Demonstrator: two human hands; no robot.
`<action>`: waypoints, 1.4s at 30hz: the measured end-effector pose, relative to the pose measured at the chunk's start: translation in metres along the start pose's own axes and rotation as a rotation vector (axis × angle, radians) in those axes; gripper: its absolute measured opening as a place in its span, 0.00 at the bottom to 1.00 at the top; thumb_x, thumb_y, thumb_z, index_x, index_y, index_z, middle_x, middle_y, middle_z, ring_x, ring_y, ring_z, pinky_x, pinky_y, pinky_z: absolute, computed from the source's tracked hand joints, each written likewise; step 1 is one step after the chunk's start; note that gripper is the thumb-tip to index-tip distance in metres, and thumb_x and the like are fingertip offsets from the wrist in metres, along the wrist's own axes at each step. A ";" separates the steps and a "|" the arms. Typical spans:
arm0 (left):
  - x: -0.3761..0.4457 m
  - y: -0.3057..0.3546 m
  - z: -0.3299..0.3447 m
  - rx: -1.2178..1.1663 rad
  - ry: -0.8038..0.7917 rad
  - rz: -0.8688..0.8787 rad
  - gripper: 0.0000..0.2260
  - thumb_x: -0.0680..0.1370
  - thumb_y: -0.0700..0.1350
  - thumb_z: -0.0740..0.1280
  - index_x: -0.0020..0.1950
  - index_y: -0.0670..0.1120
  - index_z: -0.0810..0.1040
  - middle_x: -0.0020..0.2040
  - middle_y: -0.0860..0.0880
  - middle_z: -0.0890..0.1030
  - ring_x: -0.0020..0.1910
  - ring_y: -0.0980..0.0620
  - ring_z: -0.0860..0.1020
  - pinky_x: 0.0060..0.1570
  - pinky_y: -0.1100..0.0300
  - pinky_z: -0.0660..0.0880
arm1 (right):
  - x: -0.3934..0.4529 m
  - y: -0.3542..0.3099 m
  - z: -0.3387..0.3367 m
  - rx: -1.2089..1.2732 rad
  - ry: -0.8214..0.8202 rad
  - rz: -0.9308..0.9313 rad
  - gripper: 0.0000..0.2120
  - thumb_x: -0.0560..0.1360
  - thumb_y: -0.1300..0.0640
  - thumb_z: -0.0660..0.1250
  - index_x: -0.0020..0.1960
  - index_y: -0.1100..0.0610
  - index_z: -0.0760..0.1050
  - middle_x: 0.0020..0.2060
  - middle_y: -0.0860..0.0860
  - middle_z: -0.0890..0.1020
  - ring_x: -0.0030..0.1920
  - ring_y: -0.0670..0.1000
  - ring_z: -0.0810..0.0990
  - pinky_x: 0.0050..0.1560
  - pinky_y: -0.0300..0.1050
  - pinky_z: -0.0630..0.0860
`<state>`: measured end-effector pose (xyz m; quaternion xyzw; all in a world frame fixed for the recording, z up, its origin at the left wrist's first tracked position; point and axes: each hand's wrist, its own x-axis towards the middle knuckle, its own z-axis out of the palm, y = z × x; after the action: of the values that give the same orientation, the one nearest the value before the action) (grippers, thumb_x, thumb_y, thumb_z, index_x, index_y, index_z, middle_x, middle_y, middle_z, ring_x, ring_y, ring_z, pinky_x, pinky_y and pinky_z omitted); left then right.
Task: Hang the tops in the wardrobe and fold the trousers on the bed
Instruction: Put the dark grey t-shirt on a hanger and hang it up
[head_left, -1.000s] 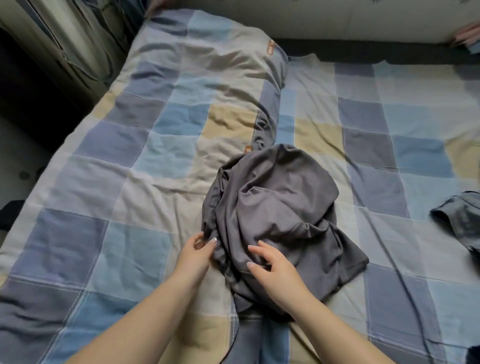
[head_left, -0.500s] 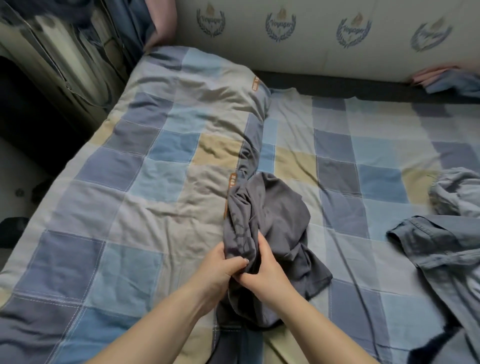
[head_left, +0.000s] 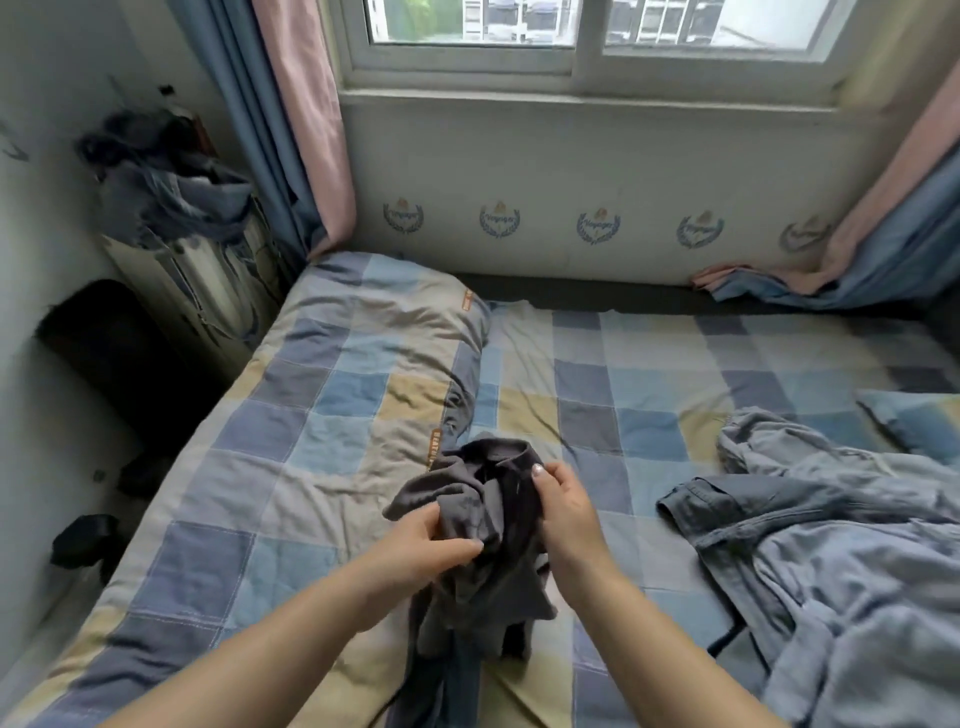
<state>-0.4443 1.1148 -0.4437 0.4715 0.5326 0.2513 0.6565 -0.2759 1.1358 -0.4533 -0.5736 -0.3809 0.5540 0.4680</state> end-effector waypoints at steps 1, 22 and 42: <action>-0.013 0.016 0.001 0.055 -0.004 -0.002 0.10 0.74 0.45 0.71 0.55 0.47 0.80 0.47 0.49 0.85 0.47 0.54 0.83 0.46 0.63 0.77 | -0.010 -0.022 -0.009 -0.033 -0.001 -0.069 0.09 0.81 0.58 0.58 0.44 0.56 0.73 0.38 0.54 0.78 0.41 0.52 0.75 0.44 0.48 0.73; -0.140 0.215 0.141 0.505 -0.161 0.652 0.08 0.74 0.44 0.71 0.38 0.50 0.74 0.34 0.56 0.75 0.33 0.62 0.74 0.39 0.64 0.70 | -0.253 -0.264 -0.122 -0.815 0.407 -0.827 0.10 0.77 0.53 0.56 0.50 0.57 0.71 0.39 0.48 0.76 0.40 0.46 0.74 0.41 0.40 0.69; -0.224 0.216 0.271 0.879 -0.368 1.077 0.10 0.69 0.36 0.66 0.45 0.49 0.75 0.44 0.50 0.79 0.45 0.47 0.76 0.44 0.58 0.71 | -0.566 -0.248 -0.214 -1.055 1.268 -0.484 0.05 0.79 0.57 0.63 0.51 0.59 0.74 0.33 0.44 0.75 0.36 0.50 0.74 0.35 0.34 0.65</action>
<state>-0.2224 0.9256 -0.1517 0.9241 0.1587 0.2192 0.2700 -0.0977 0.6377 -0.0691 -0.8203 -0.3670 -0.2357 0.3699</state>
